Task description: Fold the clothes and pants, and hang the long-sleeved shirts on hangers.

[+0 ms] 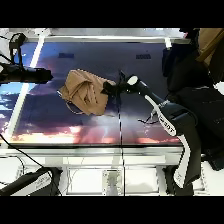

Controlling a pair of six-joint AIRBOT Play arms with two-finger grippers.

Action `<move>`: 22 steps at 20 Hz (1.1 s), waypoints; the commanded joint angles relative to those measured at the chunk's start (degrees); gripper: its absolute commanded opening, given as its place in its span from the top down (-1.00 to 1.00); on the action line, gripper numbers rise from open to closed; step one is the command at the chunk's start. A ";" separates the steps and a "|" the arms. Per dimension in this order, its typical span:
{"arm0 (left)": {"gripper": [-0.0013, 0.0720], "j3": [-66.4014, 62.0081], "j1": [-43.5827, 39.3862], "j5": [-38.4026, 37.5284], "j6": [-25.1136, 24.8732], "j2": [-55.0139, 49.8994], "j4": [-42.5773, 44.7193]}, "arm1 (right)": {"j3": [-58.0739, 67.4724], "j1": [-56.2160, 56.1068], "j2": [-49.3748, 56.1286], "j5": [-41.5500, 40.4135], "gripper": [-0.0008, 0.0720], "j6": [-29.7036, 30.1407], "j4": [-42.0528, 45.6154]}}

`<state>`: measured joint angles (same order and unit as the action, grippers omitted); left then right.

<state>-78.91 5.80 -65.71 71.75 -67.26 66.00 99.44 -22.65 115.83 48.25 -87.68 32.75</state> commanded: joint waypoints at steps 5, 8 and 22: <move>0.90 0.02 0.00 -0.61 0.02 0.20 -3.15 | 20.37 11.76 -8.72 21.55 0.95 0.61 17.44; 0.90 0.02 0.00 -0.57 0.00 0.20 -6.97 | 20.33 22.23 -15.43 28.59 0.95 -0.35 25.14; 0.90 0.02 -0.04 -0.37 5.01 0.17 -8.22 | 14.23 82.36 -33.38 56.89 0.95 2.97 25.83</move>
<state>-78.91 5.80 -66.06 75.11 -67.11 57.89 116.77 49.67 85.60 98.48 -86.39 57.98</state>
